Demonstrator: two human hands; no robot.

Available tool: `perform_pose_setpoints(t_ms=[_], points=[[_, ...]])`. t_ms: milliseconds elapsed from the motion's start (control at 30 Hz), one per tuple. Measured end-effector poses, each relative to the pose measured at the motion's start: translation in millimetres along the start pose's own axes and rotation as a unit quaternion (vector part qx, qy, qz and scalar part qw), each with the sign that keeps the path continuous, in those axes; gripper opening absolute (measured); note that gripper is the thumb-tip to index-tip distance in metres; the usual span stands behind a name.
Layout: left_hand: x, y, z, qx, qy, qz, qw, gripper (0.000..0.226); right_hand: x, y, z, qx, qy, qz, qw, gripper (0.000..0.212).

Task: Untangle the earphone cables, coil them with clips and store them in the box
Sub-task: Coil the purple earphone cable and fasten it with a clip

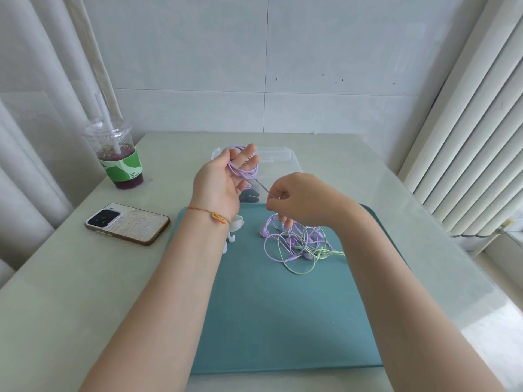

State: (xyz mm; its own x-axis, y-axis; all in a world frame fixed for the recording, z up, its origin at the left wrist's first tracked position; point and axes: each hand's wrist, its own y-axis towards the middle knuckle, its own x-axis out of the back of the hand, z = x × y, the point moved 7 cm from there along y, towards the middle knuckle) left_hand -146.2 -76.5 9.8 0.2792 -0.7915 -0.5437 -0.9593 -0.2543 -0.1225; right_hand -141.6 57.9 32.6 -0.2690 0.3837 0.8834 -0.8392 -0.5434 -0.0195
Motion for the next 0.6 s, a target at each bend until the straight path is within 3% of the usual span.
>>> perform_pose_setpoints(t_ms=[233, 467, 600], points=[[-23.2, -16.8, 5.5, -0.045, 0.195, 0.046, 0.979, 0.025, 24.8, -5.4, 2.6, 0.036, 0.066, -0.108, 0.991, 0.018], [-37.4, -21.8, 15.6, -0.053, 0.277, 0.093, 0.955, 0.015, 35.1, -5.0, -0.5, 0.045, 0.041, -0.133, 0.989, 0.019], [-38.0, -15.4, 26.8, -0.005, 0.266, 0.119, 0.957, 0.016, 41.2, -5.9, -4.2, 0.045, 0.082, -0.135, 0.986, 0.018]])
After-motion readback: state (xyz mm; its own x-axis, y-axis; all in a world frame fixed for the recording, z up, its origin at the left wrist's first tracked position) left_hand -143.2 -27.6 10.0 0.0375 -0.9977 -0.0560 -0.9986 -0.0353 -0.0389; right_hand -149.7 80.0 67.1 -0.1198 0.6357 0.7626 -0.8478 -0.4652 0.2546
